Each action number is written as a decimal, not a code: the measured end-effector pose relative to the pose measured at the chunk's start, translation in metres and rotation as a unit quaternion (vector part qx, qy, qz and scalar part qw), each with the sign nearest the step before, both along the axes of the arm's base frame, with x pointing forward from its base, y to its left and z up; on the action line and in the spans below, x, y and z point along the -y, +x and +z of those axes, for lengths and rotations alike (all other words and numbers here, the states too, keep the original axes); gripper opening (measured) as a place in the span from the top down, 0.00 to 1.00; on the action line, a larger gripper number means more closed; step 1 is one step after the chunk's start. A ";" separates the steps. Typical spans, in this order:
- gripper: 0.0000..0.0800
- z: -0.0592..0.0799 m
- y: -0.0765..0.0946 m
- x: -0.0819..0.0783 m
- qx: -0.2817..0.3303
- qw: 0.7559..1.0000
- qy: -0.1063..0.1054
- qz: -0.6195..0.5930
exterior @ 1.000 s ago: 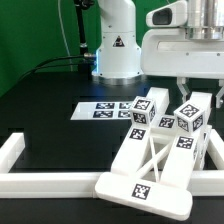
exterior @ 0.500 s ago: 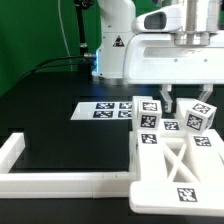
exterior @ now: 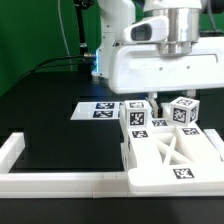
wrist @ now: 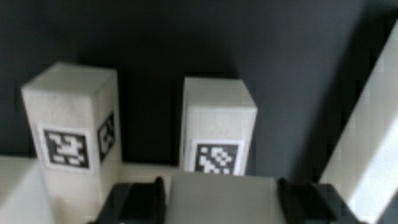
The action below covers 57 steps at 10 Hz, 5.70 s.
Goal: Assemble chair
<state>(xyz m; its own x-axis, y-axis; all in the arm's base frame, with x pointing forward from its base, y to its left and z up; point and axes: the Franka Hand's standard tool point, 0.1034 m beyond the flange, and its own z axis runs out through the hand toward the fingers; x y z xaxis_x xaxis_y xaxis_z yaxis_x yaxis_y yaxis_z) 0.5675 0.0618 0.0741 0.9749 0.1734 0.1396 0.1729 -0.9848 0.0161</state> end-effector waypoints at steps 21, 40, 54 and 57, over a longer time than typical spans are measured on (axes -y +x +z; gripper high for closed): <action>0.19 0.042 0.068 -0.016 -0.014 0.999 -0.008 0.043; 0.30 0.041 0.066 -0.011 -0.023 0.868 0.068 -0.491; 0.19 0.046 0.073 -0.010 0.001 0.961 -0.058 0.269; 0.19 0.043 0.071 -0.014 -0.007 0.935 -0.078 0.345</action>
Offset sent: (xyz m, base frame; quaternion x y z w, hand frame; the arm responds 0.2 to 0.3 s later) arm 0.0000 0.0000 0.0000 0.0000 0.0000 0.0000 1.0000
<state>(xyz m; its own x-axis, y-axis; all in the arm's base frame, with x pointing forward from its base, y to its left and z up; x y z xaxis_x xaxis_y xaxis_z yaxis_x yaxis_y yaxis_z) 0.6384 0.0758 0.1175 0.6249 0.7792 0.0481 0.7677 -0.6245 0.1435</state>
